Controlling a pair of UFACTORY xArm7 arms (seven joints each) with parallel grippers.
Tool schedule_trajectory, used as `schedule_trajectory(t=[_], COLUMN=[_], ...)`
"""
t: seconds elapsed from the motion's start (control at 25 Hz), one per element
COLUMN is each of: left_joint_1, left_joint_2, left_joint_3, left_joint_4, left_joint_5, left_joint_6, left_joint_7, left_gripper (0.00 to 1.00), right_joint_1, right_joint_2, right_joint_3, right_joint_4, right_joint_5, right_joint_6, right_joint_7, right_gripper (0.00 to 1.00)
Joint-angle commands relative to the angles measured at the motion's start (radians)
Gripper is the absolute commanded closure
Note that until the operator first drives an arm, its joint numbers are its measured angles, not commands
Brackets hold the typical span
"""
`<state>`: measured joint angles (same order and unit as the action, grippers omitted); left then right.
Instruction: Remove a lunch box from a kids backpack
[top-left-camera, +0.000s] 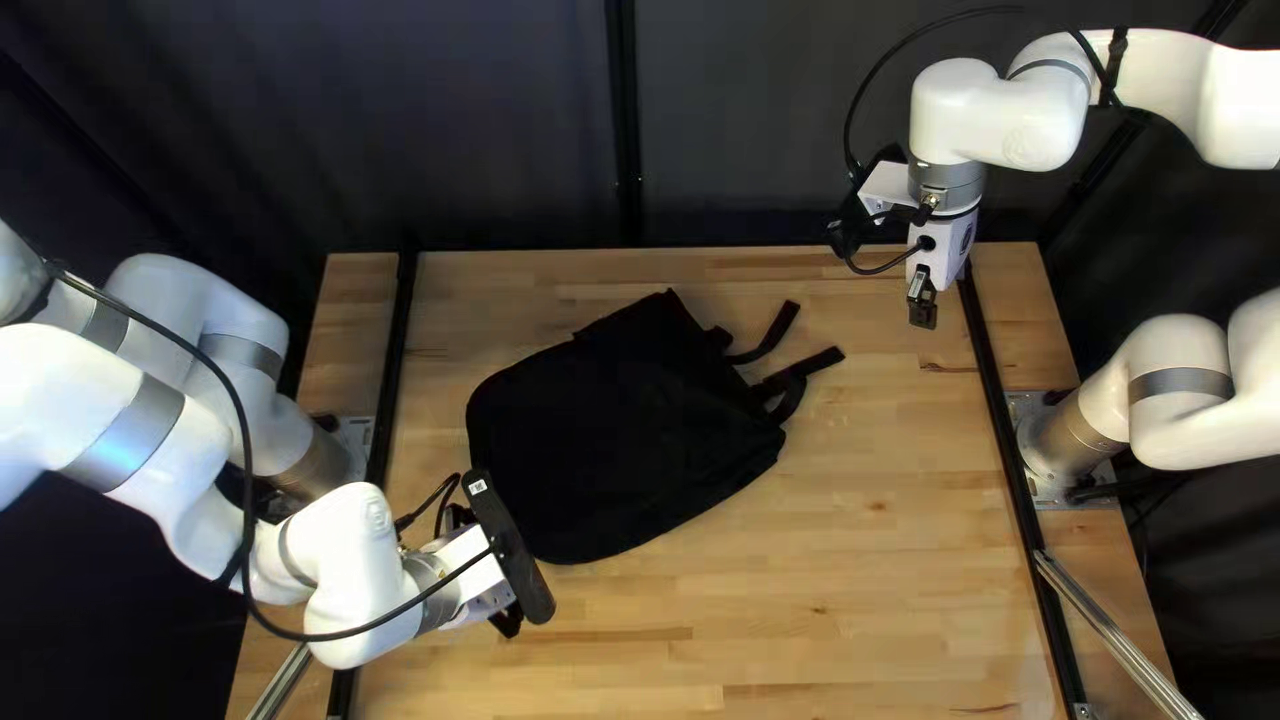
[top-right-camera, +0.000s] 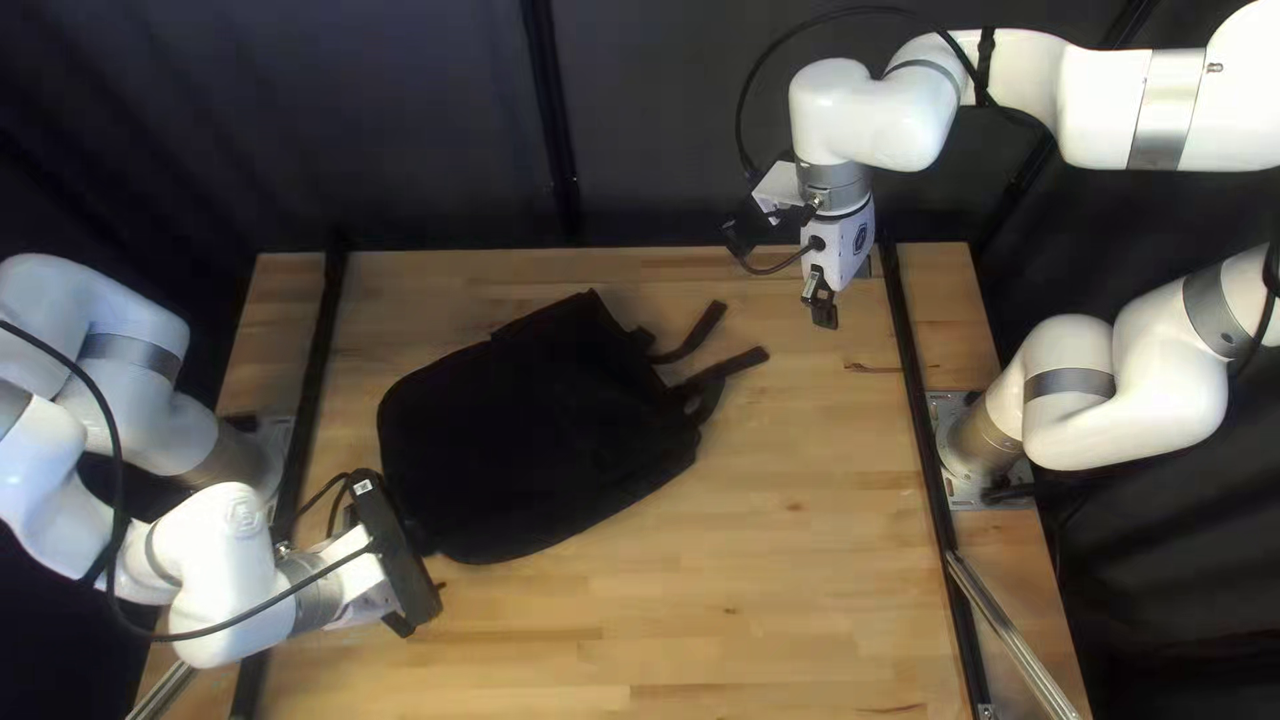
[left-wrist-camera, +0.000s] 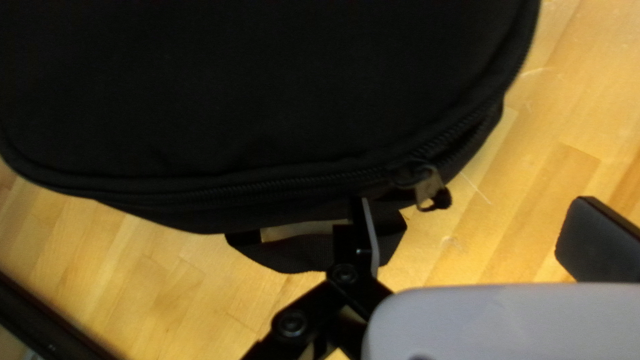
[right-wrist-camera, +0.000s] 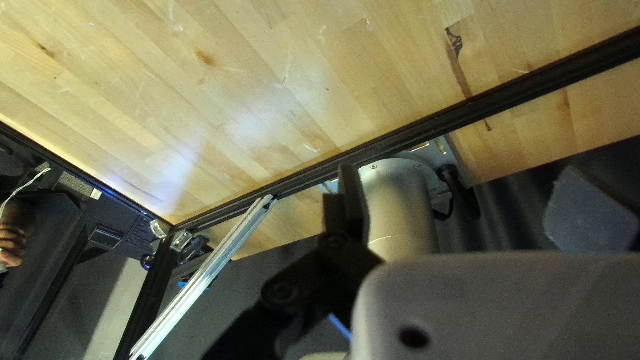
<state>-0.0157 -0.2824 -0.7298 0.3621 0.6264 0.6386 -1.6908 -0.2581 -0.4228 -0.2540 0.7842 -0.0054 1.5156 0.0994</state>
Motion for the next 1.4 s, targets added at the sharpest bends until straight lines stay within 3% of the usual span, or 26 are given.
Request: schedule_trajectory(t=[0.04,0.08,0.68,1.4], left_joint_1=[0.011,0.010,-0.008,-0.149], left_joint_2=[-0.004,-0.005,-0.030,-0.146], left_joint_3=[-0.008,-0.011,-0.021,0.083], left_joint_4=[-0.010,-0.009,0.017,-0.013], left_joint_5=[0.019,0.020,0.003,-0.269], left_joint_6=[-0.008,-0.004,0.067,0.210], left_joint_7=[-0.029,-0.033,-0.011,0.141], left_gripper=[0.93,1.00,1.00,1.00], right_joint_1=[0.000,0.000,0.000,0.000], right_joint_2=[0.000,0.000,0.000,0.000], right_joint_3=[0.000,0.000,0.000,0.000], right_joint_4=[0.000,0.000,0.000,0.000], right_joint_5=[0.000,0.000,0.000,0.000], right_joint_6=[0.000,0.000,0.000,0.000], right_joint_7=[0.000,0.000,0.000,0.000], right_gripper=[0.00,0.00,0.00,0.00])
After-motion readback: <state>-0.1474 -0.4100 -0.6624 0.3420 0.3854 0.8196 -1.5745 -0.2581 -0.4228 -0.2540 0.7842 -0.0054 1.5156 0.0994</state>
